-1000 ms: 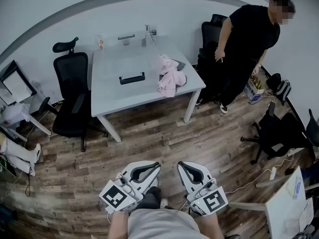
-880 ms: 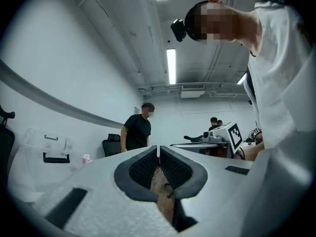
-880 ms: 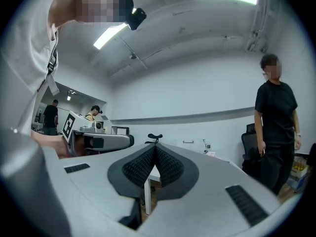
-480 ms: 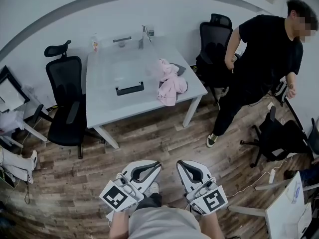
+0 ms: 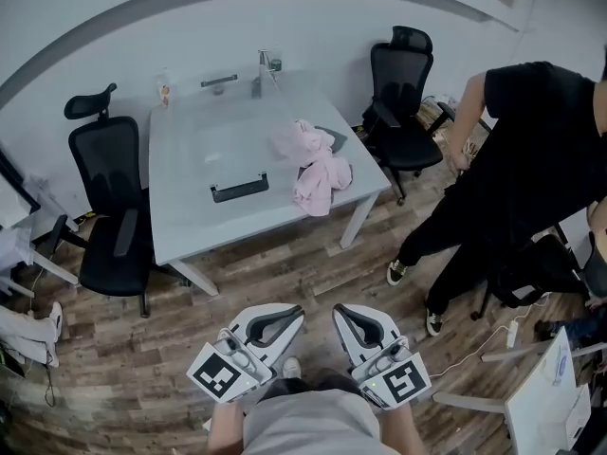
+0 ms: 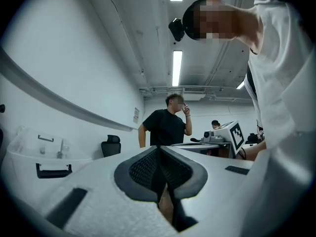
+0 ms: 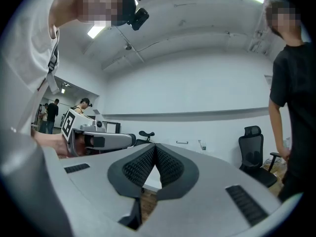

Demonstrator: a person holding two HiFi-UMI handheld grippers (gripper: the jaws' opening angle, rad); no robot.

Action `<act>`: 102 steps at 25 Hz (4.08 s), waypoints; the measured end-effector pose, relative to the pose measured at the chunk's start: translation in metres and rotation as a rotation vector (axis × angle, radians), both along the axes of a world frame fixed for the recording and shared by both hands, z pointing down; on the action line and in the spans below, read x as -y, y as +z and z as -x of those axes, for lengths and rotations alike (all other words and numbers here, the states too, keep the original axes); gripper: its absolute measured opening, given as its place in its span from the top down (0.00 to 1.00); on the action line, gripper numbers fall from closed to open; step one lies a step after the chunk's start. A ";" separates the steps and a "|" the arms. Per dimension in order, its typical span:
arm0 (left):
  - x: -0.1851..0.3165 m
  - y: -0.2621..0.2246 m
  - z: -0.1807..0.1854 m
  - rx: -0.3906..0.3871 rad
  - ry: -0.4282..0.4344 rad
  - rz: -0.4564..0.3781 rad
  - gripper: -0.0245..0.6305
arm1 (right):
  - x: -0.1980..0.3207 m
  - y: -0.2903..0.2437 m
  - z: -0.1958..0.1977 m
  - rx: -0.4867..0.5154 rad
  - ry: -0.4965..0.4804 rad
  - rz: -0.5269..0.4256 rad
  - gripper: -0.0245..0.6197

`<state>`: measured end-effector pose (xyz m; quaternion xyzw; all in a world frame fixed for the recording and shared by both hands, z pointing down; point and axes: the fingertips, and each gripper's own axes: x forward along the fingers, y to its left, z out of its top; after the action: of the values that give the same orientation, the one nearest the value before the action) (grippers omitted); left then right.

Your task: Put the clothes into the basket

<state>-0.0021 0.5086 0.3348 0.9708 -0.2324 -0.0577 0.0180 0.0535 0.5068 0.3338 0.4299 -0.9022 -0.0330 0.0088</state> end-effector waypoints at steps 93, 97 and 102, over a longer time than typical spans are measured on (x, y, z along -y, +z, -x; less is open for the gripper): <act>0.551 0.040 -0.080 0.276 0.036 0.056 0.95 | 0.592 0.144 -0.060 -0.375 -0.078 0.373 0.56; 0.559 0.047 -0.082 0.296 0.018 0.085 0.95 | 0.602 0.165 -0.063 -0.403 -0.097 0.410 0.51; 0.566 0.054 -0.084 0.316 0.012 0.100 0.95 | 0.608 0.188 -0.062 -0.469 -0.141 0.446 0.40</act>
<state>0.0817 -0.0576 0.3890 0.9670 -0.2291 0.1077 0.0299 0.1154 -0.1015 0.5222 0.3346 -0.8882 0.0666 0.3078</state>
